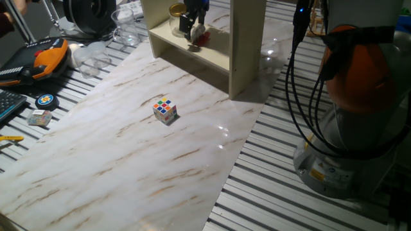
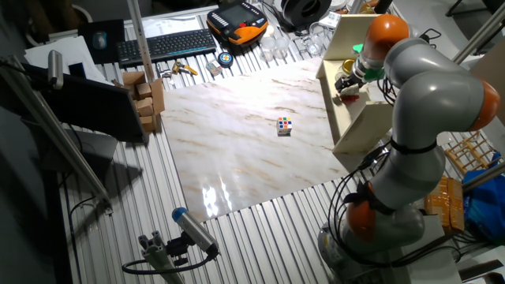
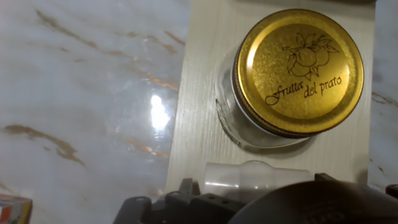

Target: Take the object down from the shelf

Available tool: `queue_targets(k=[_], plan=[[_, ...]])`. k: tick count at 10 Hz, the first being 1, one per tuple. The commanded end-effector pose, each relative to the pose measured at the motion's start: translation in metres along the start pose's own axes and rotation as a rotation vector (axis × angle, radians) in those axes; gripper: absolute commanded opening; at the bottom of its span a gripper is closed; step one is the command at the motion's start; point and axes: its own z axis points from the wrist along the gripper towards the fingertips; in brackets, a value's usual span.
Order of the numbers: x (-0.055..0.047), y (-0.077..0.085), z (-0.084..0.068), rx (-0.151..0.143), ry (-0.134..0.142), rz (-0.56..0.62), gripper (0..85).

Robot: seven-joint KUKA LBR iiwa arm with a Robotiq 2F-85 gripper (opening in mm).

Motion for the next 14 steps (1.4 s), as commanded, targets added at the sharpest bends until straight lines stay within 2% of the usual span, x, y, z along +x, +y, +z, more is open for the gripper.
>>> queue_targets(k=[1,6,11,12,14], plan=[[0.0,0.0001,0.0006,0.001,0.0,0.005,85.0],[-0.0003,0.0002,0.0022,0.006,0.0,0.011,85.0],[0.0001,-0.0003,0.0016,0.031,-0.009,0.01,85.0],[0.0002,-0.0006,0.002,0.032,-0.009,0.01,68.0],[0.0006,-0.0015,0.0036,0.04,-0.016,0.008,68.0]])
